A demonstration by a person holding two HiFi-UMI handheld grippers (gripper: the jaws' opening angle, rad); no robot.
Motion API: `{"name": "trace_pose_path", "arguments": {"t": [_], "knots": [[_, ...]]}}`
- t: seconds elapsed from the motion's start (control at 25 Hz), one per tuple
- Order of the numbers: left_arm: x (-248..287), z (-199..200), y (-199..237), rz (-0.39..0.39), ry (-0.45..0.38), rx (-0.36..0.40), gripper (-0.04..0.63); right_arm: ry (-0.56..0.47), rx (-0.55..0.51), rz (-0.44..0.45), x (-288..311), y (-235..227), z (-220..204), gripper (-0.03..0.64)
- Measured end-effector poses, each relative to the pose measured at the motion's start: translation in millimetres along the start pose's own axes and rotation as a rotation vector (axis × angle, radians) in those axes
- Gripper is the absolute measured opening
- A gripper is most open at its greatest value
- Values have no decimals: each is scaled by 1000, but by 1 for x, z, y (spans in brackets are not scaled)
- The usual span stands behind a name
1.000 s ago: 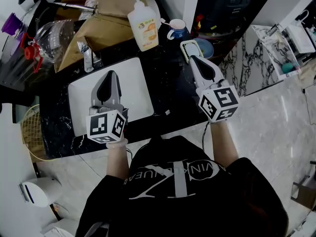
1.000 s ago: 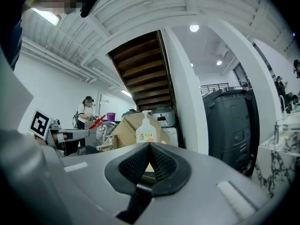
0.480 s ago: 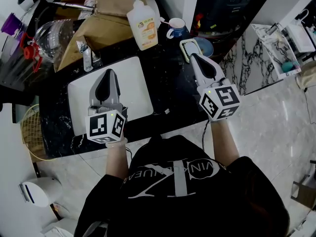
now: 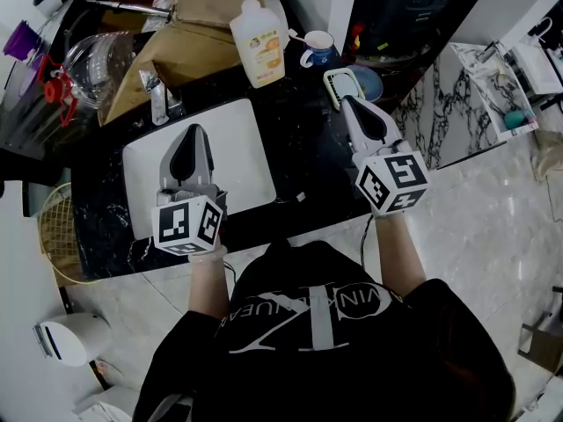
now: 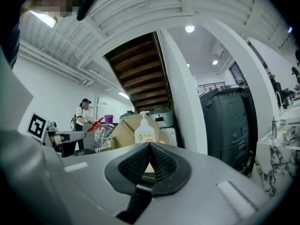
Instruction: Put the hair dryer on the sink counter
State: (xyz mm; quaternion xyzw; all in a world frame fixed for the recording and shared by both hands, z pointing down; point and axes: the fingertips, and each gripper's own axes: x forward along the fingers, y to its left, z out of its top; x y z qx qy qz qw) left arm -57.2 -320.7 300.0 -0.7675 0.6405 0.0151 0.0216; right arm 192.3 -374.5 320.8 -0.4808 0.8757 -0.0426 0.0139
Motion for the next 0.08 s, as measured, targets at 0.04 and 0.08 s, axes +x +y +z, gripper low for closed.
{"name": "trace_pose_path", "arguments": {"t": [0.04,0.08], "knots": [[0,-1,1,1,1,-1,0,0,3,-1,0,0,-1,3],[0,-2,1,1,3,-3,0,1,6,-2,0,0,-2,3]]}}
